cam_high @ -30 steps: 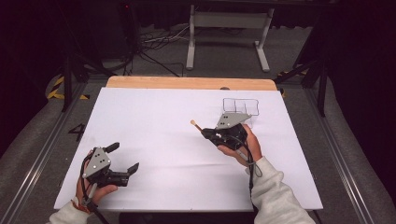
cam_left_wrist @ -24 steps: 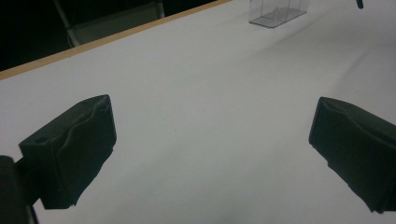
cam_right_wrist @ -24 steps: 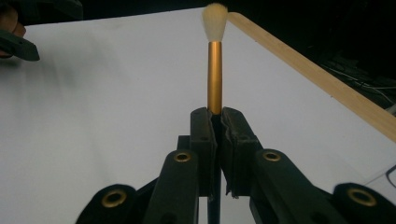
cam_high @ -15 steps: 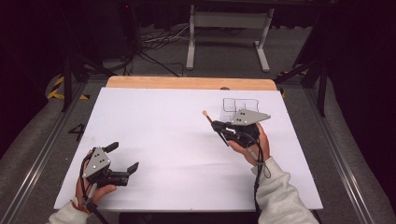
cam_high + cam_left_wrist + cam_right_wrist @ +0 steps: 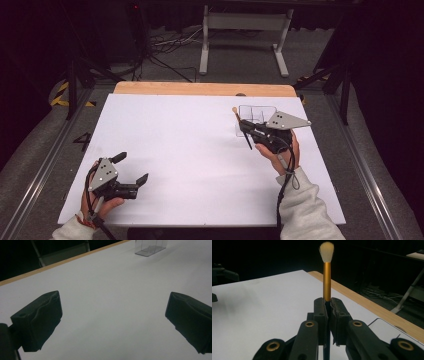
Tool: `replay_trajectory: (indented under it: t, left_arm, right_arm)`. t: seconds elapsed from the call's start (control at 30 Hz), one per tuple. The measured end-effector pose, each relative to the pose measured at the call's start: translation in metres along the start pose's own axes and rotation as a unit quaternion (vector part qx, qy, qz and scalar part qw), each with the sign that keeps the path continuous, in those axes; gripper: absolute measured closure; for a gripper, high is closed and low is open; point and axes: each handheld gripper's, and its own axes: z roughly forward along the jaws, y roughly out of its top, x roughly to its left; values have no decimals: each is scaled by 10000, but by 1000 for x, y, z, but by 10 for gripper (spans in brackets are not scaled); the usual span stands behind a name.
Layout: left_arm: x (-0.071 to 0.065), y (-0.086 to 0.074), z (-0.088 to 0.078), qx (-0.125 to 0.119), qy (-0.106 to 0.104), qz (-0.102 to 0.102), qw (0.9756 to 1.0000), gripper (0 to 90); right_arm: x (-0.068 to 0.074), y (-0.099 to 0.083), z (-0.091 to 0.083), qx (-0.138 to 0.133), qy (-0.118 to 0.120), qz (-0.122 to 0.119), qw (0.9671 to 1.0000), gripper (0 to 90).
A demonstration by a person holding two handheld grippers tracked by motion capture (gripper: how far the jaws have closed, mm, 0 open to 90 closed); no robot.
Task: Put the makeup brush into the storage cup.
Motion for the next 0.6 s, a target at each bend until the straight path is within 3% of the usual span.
replay_trajectory:
  t: [0.6]
  left_arm:
    - [0,0,1,-45,173,-51,9998,14]
  right_arm:
    - [-17,-1,-15,-522,-550,231,9969,840]
